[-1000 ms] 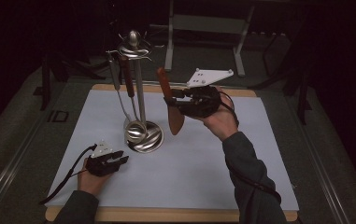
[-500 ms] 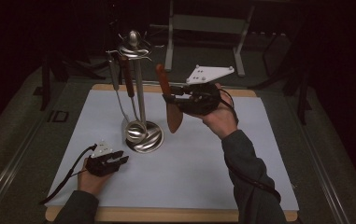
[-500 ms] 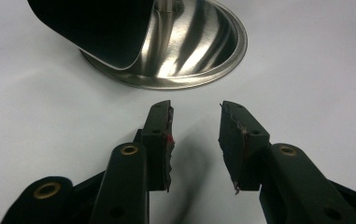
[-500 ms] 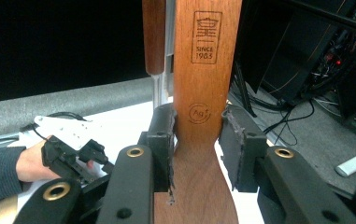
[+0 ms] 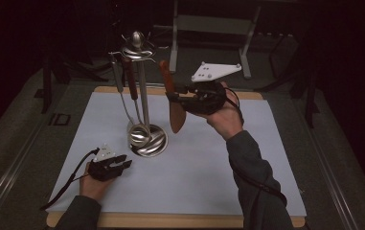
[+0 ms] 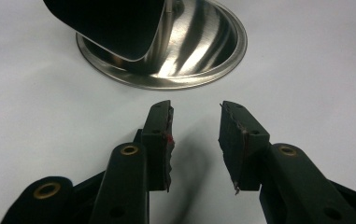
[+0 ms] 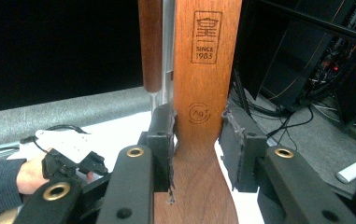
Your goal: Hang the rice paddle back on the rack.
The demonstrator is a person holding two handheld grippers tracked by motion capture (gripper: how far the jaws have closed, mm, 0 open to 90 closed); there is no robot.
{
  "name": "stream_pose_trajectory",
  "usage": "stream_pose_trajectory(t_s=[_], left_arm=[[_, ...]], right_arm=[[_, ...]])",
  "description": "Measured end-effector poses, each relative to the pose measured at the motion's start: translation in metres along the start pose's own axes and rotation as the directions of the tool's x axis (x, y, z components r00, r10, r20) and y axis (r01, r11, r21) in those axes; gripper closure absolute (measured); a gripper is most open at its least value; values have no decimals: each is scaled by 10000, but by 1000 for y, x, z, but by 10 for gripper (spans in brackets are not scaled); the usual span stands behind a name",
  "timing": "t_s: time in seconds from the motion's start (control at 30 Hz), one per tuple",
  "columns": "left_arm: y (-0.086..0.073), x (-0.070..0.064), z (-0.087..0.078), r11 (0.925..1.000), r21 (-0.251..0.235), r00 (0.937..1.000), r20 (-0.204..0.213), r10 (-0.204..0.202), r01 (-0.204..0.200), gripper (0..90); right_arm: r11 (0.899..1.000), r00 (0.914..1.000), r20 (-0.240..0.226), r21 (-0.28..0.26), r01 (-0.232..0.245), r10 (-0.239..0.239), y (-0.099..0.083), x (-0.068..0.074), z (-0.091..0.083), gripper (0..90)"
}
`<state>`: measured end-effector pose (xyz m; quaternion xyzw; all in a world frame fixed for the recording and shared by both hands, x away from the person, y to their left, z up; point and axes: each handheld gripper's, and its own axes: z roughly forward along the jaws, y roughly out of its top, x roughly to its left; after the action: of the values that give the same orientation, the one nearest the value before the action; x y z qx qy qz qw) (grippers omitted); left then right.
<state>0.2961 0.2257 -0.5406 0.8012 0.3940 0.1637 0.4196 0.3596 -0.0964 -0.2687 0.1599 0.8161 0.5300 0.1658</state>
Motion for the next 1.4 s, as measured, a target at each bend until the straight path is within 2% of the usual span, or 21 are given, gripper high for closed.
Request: stream_pose_trajectory(t_s=[1.4], left_arm=[[0, 0, 0, 10000, 19, 10000, 30, 4, -5, 647]], right_arm=[[9993, 9993, 96, -122, -359, 360, 13, -4, 15, 666]])
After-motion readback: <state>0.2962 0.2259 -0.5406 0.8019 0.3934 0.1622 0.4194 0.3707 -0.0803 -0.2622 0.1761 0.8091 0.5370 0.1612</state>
